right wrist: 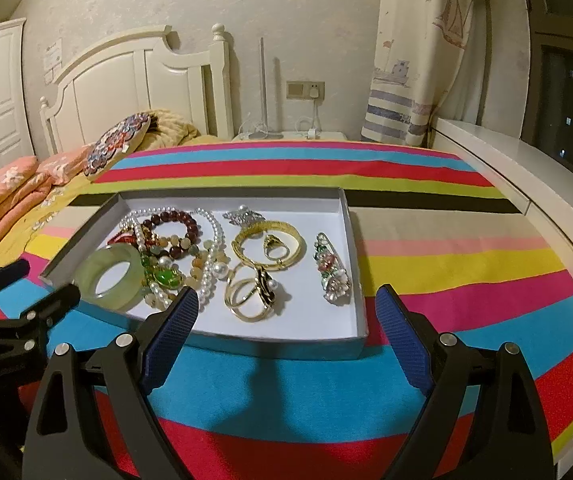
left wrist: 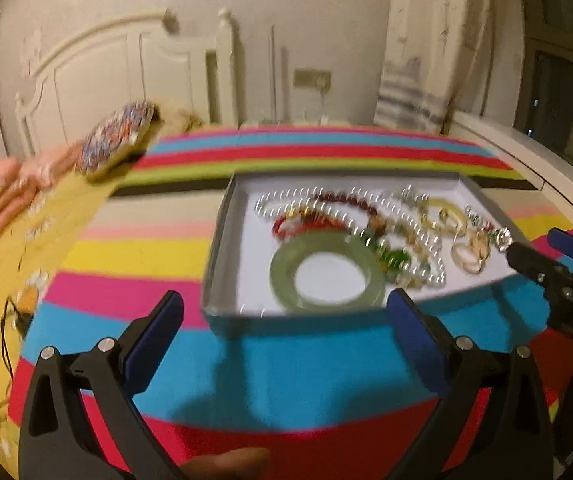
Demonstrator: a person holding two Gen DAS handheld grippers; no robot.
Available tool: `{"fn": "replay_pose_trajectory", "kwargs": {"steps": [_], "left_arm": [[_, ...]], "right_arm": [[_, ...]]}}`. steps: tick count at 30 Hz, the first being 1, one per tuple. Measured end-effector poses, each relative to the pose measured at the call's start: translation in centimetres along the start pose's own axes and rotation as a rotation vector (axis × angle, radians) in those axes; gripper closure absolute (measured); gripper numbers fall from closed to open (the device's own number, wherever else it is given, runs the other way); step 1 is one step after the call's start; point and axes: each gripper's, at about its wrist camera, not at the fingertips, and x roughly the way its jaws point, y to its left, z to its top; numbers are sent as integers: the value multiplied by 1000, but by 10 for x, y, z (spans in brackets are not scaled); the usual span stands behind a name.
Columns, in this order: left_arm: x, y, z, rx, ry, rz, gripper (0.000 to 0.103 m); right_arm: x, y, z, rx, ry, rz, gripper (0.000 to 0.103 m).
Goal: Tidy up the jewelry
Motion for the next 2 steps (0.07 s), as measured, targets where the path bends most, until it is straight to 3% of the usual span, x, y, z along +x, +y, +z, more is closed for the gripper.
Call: {"fn": "replay_pose_trajectory", "kwargs": {"steps": [2], "left_arm": [[-2, 6, -5, -13, 33, -3, 3]], "right_arm": [[2, -2, -2, -21, 64, 18, 17]]}}
